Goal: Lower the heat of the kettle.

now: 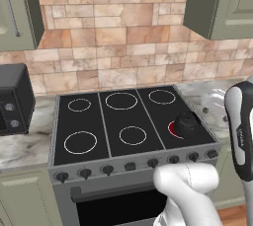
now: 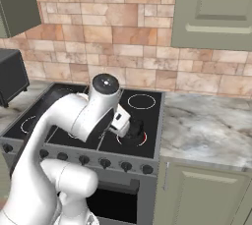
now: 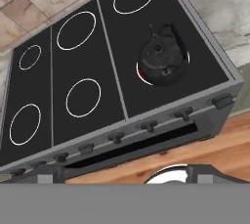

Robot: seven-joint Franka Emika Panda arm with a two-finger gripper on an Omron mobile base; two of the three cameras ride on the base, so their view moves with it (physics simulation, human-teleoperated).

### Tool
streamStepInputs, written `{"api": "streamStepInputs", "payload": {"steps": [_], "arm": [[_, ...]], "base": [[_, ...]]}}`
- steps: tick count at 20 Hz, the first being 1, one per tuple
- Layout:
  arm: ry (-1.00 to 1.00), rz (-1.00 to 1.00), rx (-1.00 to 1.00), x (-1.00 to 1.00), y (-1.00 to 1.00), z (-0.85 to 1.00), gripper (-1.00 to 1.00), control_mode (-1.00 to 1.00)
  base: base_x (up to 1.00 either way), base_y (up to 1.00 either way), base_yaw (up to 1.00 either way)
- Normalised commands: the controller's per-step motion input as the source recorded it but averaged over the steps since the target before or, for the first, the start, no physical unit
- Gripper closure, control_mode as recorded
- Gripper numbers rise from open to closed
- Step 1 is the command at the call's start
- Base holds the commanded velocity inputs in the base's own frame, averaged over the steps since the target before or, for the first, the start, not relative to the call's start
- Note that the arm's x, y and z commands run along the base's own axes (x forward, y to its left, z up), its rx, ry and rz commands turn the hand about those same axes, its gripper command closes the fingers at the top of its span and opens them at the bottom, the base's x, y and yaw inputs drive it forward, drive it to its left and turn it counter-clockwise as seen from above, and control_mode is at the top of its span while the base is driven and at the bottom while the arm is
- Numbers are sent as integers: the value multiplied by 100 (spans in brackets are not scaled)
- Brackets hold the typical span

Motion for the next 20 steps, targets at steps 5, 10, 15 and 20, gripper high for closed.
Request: {"api": "streamStepInputs", "payload": {"steps": [5,10,15,20], "arm": [[2,-6,5,-39,-18,-39,-100,-100],[1,-3,7,-39,-20,-32,-100,-100],[0,-3,11,-32,-22,-38,-100,-100],[-4,-3,7,-22,-33,-48,-100,-100]], "base": [[0,0,0],[0,0,0],[0,0,0],[0,0,0]]}}
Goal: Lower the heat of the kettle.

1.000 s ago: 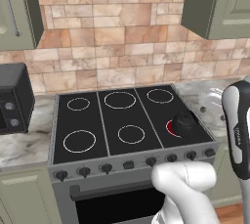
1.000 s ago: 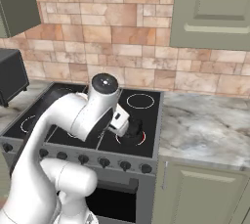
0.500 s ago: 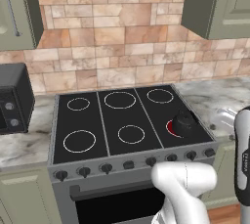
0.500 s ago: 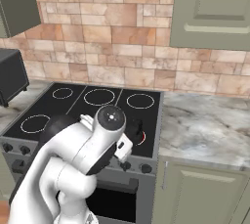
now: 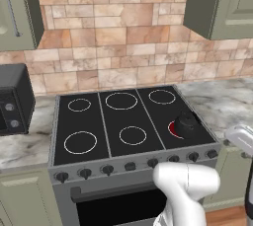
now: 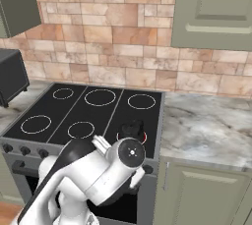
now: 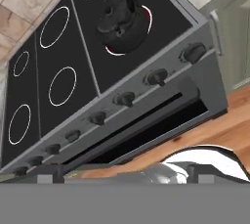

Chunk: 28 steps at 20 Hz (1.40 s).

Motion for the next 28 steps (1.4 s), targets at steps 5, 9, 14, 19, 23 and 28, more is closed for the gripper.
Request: {"api": "streamStepInputs", "payload": {"steps": [5,9,14,19,23,28], "arm": [[-10,-5,6,-14,-40,-50,-100,-100],[0,-4,9,0,-35,-55,-100,-100],[0,-1,12,23,-26,-48,-100,-100],[0,0,12,52,-19,-32,-100,-100],[0,0,14,55,-18,-25,-100,-100],[-4,1,16,42,-17,-36,-100,-100]], "base": [[0,0,0],[0,0,0],[0,0,0],[0,0,0],[0,0,0],[0,0,0]]}}
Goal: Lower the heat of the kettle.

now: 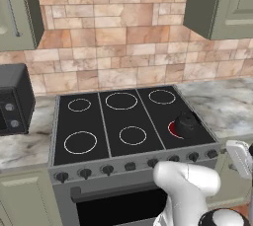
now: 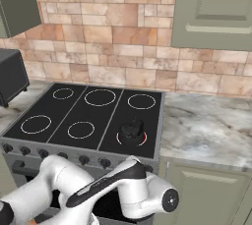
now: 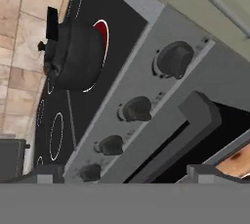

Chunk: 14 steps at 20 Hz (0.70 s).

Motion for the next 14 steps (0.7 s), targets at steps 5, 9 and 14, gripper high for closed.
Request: {"api": "streamStepInputs", "payload": {"steps": [5,9,14], "arm": [[-5,0,17,37,-9,-36,-100,-100],[-10,4,20,27,-21,-31,-100,-100],[-10,9,13,7,-42,-26,-100,-100]], "base": [[0,0,0],[0,0,0],[0,0,0]]}}
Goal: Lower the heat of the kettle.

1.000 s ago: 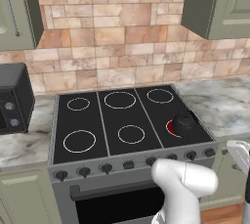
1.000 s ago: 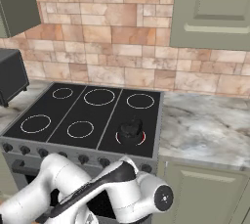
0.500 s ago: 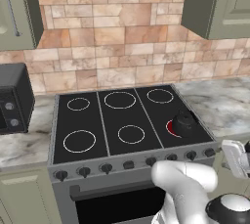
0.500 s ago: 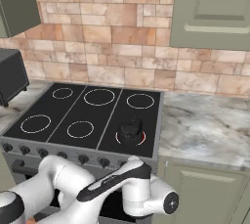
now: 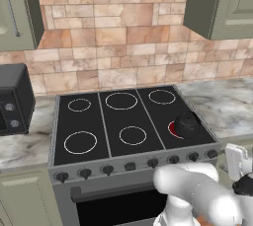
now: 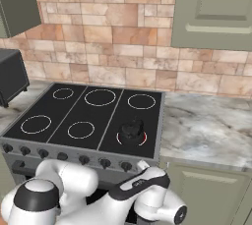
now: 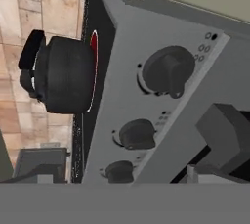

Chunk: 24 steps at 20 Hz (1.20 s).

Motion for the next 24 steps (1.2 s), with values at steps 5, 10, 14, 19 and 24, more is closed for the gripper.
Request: {"api": "streamStepInputs", "payload": {"steps": [5,10,14,19,24], "arm": [[-6,5,6,2,-40,-21,-100,-100],[0,0,1,17,-6,-4,-100,-100],[0,-4,0,12,20,-3,-100,-100],[0,-7,0,13,30,-8,-100,-100],[0,-10,0,15,37,-2,-100,-100]], "base": [[0,0,0],[0,0,0],[0,0,0],[0,0,0],[0,0,0]]}}
